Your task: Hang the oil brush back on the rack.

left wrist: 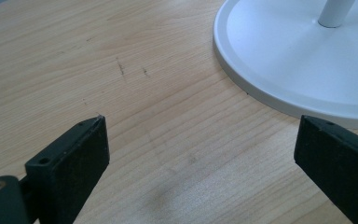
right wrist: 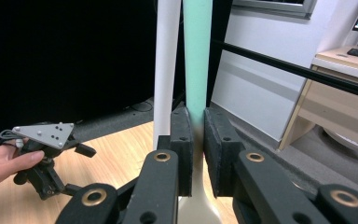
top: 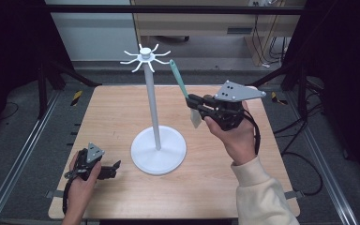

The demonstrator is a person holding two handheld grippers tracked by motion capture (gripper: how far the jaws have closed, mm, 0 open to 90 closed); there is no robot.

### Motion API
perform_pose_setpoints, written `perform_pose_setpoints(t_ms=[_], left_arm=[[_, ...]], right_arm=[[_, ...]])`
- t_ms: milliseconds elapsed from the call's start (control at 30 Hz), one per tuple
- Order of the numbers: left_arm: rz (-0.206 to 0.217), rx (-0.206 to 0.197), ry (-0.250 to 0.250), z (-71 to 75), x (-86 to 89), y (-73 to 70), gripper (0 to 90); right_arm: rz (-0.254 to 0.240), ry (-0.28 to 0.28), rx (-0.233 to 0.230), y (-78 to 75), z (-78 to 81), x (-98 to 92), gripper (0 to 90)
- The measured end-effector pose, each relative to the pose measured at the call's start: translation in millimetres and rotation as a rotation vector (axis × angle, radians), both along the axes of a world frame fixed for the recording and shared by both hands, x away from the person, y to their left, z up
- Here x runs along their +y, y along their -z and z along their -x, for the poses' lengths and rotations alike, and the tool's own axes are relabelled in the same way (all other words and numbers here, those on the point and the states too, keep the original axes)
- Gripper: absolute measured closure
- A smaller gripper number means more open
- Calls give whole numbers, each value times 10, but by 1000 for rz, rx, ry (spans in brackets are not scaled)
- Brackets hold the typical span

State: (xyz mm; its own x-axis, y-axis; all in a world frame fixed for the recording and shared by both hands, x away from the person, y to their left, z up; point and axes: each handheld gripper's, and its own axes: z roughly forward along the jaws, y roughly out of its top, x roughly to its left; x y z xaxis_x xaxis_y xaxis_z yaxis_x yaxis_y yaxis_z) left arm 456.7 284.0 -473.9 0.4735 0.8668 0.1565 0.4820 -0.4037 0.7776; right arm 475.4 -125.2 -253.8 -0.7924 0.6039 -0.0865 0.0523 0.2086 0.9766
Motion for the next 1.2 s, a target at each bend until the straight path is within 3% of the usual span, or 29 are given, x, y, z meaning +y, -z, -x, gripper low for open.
perform_pose_setpoints(t_ms=[1200], left_arm=[[1, -1, 0, 0, 1, 0, 28]], right_arm=[[1, -15, 23, 13, -75, 72, 824]])
